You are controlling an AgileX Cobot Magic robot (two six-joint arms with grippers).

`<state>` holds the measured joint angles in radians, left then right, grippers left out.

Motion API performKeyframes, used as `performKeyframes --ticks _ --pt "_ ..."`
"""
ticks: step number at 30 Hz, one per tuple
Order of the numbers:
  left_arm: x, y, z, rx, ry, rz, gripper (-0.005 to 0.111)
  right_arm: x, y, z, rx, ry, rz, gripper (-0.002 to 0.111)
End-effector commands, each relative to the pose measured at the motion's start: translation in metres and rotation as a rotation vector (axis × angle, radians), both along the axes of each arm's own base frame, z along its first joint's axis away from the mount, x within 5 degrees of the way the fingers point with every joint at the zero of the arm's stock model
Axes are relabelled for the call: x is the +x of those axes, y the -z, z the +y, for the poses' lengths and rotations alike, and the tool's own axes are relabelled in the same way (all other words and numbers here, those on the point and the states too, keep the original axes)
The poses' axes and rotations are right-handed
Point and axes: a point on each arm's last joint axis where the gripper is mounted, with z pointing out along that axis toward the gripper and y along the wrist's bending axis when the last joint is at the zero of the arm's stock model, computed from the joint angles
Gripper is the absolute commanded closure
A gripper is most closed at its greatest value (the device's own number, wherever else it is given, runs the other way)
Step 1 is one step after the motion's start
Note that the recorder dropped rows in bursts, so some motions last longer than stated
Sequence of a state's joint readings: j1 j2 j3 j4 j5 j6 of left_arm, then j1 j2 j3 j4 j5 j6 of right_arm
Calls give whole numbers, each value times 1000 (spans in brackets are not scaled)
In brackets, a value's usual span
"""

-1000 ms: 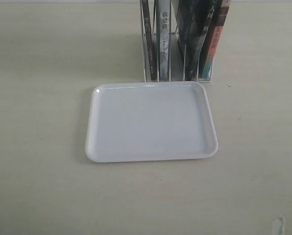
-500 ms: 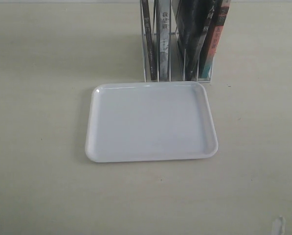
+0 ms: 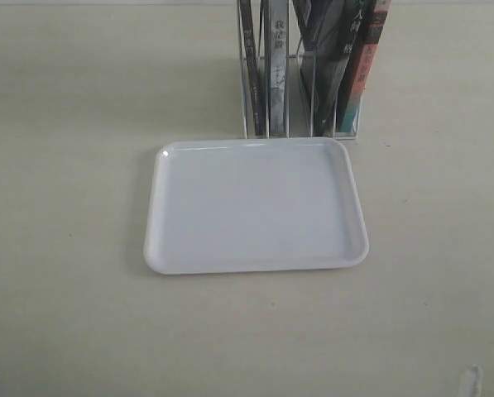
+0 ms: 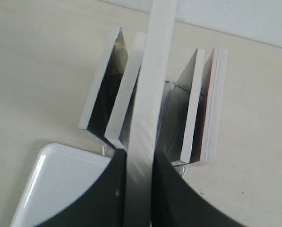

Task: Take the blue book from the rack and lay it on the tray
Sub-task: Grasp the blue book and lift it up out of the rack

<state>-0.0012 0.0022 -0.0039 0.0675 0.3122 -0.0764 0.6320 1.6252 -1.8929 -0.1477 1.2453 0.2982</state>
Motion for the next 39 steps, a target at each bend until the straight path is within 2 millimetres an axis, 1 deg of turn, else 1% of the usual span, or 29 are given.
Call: performKeyframes --ticks 1,3,5,6,9,13,15,19,22,26,30,33,35,39 --pt "0 1 0 4 10 -4 101 -35 -31 1 67 -77 -94 109" --pt "0 1 0 4 10 -4 101 -49 -42 -2 92 -83 -124 109" --pt "0 1 0 4 10 -4 101 -58 -50 -6 92 -88 -156 109" --pt "0 1 0 4 10 -4 101 -64 -55 -9 106 -86 -171 109" --pt "0 1 0 4 10 -4 101 -76 -64 -22 128 -69 -196 109" --pt "0 1 0 4 10 -4 101 -92 -54 -41 105 -36 -184 109" --pt "0 1 0 4 10 -4 101 -102 -41 -50 89 -28 -152 109" --pt "0 1 0 4 10 -4 101 -122 -15 -61 77 -16 -84 109" --pt "0 1 0 4 10 -4 101 -132 -3 -65 63 -34 -60 109" --pt "0 1 0 4 10 -4 101 -135 8 -58 43 -53 -27 109" --pt "0 1 0 4 10 -4 101 -130 15 -45 2 -50 -30 109" --pt "0 1 0 4 10 -4 101 -131 21 -32 -34 -86 -32 109" --pt "0 1 0 4 10 -4 101 -135 23 -22 -51 -118 -40 109" --pt "0 1 0 4 10 -4 101 -152 21 -7 -46 -160 -91 109"
